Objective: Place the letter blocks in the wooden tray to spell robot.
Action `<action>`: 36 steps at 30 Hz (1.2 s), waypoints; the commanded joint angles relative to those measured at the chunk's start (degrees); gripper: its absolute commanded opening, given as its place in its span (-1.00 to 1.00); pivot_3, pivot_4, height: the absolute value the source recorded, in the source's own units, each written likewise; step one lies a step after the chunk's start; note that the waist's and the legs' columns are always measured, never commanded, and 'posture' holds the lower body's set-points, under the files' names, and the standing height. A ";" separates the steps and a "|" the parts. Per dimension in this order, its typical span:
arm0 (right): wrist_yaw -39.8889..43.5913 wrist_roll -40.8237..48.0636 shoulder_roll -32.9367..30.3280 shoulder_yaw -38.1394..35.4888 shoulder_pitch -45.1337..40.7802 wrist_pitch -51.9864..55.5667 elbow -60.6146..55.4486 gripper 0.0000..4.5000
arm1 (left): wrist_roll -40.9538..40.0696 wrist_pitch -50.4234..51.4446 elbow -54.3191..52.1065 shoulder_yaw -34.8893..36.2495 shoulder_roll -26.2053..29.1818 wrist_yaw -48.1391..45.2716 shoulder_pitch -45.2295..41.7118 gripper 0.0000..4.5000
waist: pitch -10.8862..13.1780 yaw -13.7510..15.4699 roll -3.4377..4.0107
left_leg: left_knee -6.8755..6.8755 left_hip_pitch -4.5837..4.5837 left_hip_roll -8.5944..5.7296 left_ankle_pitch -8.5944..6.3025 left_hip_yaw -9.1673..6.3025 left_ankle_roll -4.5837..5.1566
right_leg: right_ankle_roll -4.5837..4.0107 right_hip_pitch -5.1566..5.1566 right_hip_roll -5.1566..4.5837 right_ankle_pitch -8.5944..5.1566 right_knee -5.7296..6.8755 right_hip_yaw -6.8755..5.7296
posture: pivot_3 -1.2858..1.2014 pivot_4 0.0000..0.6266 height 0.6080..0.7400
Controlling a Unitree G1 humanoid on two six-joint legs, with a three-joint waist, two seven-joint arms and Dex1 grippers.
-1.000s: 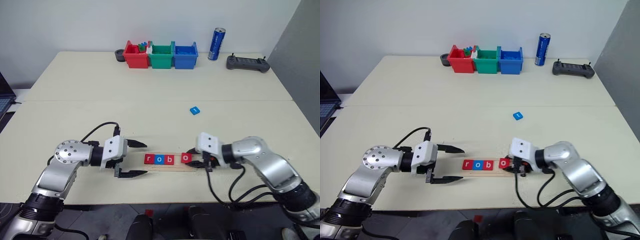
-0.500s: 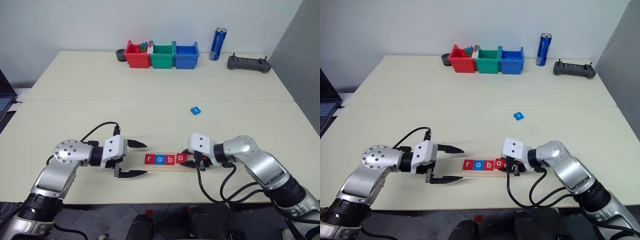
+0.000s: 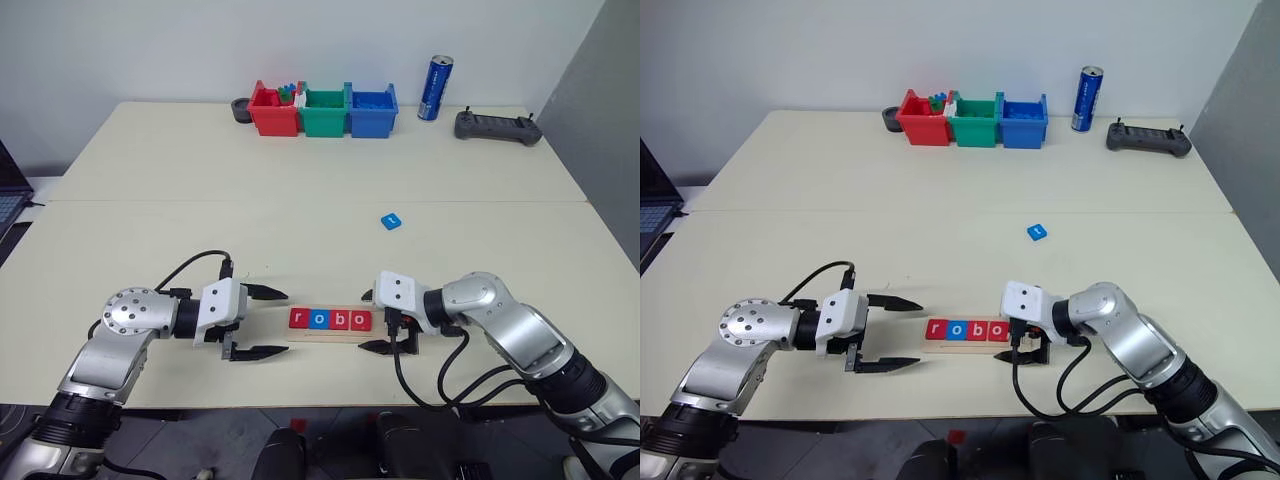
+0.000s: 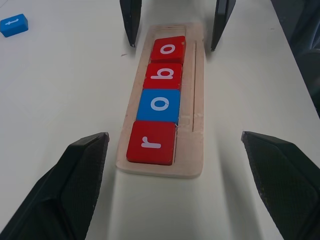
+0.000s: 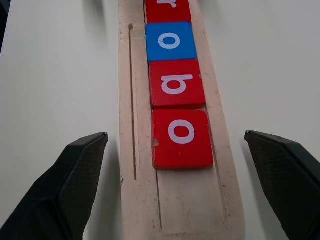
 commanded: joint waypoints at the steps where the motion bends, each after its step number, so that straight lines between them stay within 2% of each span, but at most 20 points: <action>1: -0.61 2.43 -0.34 -5.13 -1.51 2.06 -3.77 0.99 | -0.48 -0.98 -0.47 1.65 0.79 0.07 0.37 1.00 | 0.00 0.00 0.00 | 0.00 0.00 0.00 0.00 0.00 0.00 | 0.00 0.00 0.00 0.00 0.00 0.00 | 0.03 -0.52 1.00; 6: -0.78 2.89 -3.33 -6.81 1.46 3.58 -7.52 0.99 | -0.52 -0.59 -1.02 1.74 0.93 0.28 0.61 1.00 | 0.00 0.03 0.00 | -0.01 -0.01 0.00 0.00 -0.01 0.00 | 0.00 0.00 0.00 0.00 -0.01 0.00 | 0.03 -0.52 1.00; 8: -1.18 1.93 -5.22 -6.51 3.50 3.12 -8.27 0.82 | -0.55 0.02 -1.77 1.56 0.89 0.59 0.58 1.00 | 0.00 0.10 0.00 | -0.01 -0.02 0.00 0.00 -0.01 0.00 | 0.01 0.00 -0.01 -0.01 -0.02 -0.02 | 0.03 -0.52 1.00; 10: -1.74 1.21 -6.45 -6.38 5.01 2.64 -8.77 0.57 | -0.58 0.52 -2.32 1.37 0.87 0.80 0.48 1.00 | 0.00 0.09 0.00 | -0.01 -0.03 -0.01 0.00 -0.01 0.00 | 0.01 0.00 -0.01 0.00 -0.02 -0.01 | 0.03 -0.52 1.00; 15: -3.94 1.41 -5.71 -6.24 6.58 3.65 -9.71 -0.26 | -0.51 1.57 -2.75 0.97 0.86 0.82 -0.50 1.00 | 0.00 -0.18 0.00 | 0.00 0.01 0.01 0.00 0.01 0.00 | 0.06 0.00 0.01 -0.04 0.01 0.01 | 0.03 -0.52 1.00; 20: -5.47 1.12 -4.16 -4.73 6.23 4.54 -9.06 -0.99 | -0.44 2.26 -2.54 0.82 0.80 0.59 -1.80 1.00 | 0.00 -0.06 0.00 | 0.01 0.00 0.00 0.00 0.01 0.00 | 0.05 0.00 0.01 -0.03 0.00 0.01 | 0.03 -0.52 1.00; 27: -5.37 0.06 -3.68 -2.20 5.54 5.42 -7.87 -0.99 | -0.43 2.74 -3.23 0.89 0.61 0.98 -1.50 1.00 | 0.00 -0.03 0.00 | 0.00 0.00 0.00 0.00 0.01 0.00 | 0.03 0.00 0.01 -0.02 -0.01 0.01 | 0.03 -0.52 1.00; 36: -6.15 -0.63 0.03 -1.01 2.74 5.09 -5.34 -0.99 | 0.02 0.71 -2.05 1.05 0.12 1.07 0.00 1.00 | 0.00 -0.04 0.00 | 0.00 -0.01 0.00 0.00 0.00 0.00 | 0.02 0.00 0.01 -0.01 0.00 0.00 | 0.03 -0.52 1.00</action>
